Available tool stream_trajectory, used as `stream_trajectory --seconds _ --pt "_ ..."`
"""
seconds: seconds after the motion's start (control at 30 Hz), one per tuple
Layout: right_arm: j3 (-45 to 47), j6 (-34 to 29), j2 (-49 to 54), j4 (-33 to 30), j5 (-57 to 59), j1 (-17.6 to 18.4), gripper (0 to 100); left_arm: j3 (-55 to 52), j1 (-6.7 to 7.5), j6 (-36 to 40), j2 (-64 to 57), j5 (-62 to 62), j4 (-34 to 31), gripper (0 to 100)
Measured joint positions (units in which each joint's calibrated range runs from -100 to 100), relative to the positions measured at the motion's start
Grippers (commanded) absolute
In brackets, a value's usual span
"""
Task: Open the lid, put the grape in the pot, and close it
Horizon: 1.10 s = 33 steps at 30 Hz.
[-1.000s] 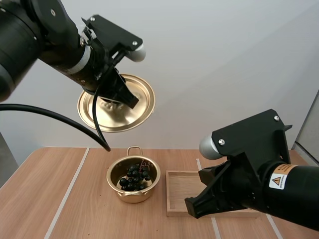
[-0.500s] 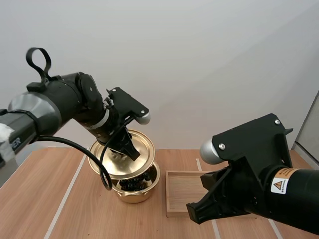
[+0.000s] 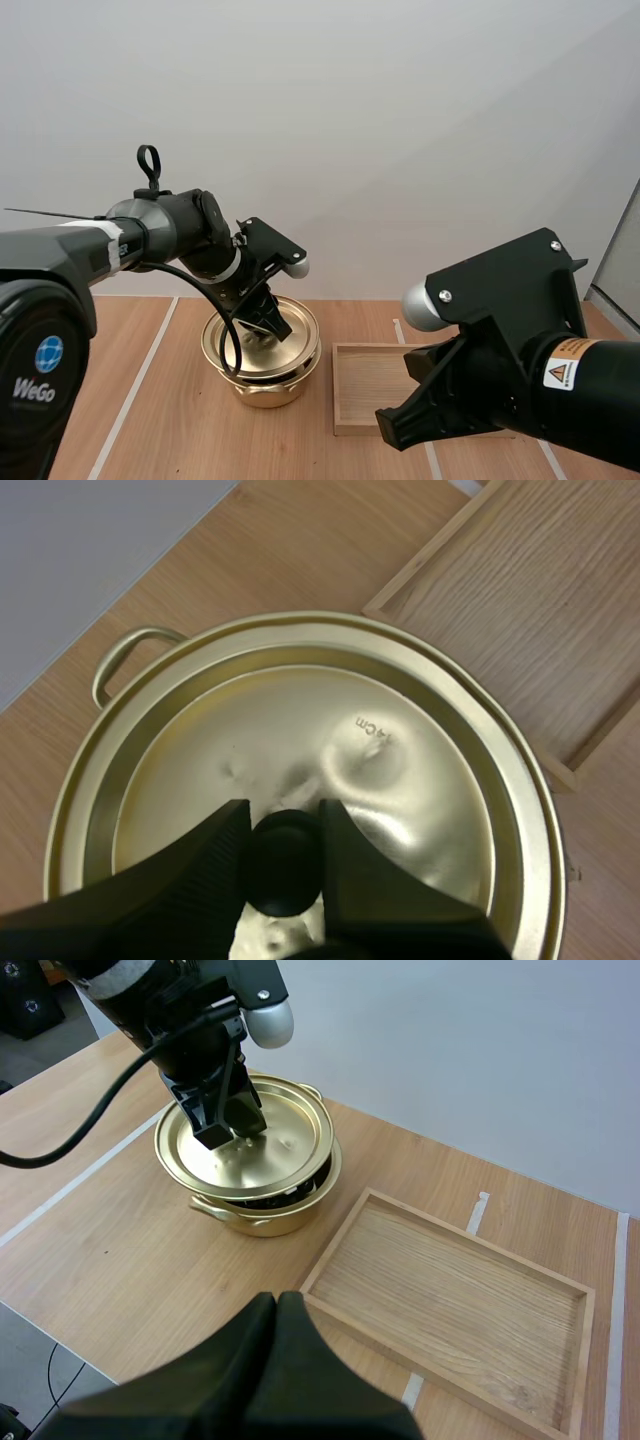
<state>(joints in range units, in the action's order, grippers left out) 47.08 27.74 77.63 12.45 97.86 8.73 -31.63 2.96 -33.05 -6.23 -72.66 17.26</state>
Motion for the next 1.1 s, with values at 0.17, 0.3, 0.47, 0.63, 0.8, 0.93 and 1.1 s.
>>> stream_trajectory --seconds 0.17,0.3,0.47,0.63,0.8,0.93,1.1 --pt "0.0 0.0 0.0 -0.1 0.0 0.0 0 0.0 0.00 -0.7 2.8 3.0 0.6 0" --pt "0.0 0.0 0.0 -0.1 0.0 0.0 0 0.0 0.00 -1.0 4.4 5.6 1.0 0" --pt "0.0 0.0 0.0 -0.3 0.0 0.0 0 0.0 0.00 -1.9 7.3 7.5 1.3 0" --pt "0.0 0.0 0.0 -0.4 0.0 0.0 0 0.0 0.00 -2.3 8.3 7.9 2.7 0" --pt "0.0 0.0 0.0 -0.4 0.0 0.0 0 0.0 0.00 -2.3 8.5 7.8 3.5 1" --pt "0.0 0.0 0.0 -0.4 0.0 0.0 0 0.0 0.00 -2.3 8.6 7.8 3.5 21" --pt "0.0 0.0 0.0 -0.4 0.0 0.0 0 0.0 0.00 -2.3 8.6 7.8 3.5 97"
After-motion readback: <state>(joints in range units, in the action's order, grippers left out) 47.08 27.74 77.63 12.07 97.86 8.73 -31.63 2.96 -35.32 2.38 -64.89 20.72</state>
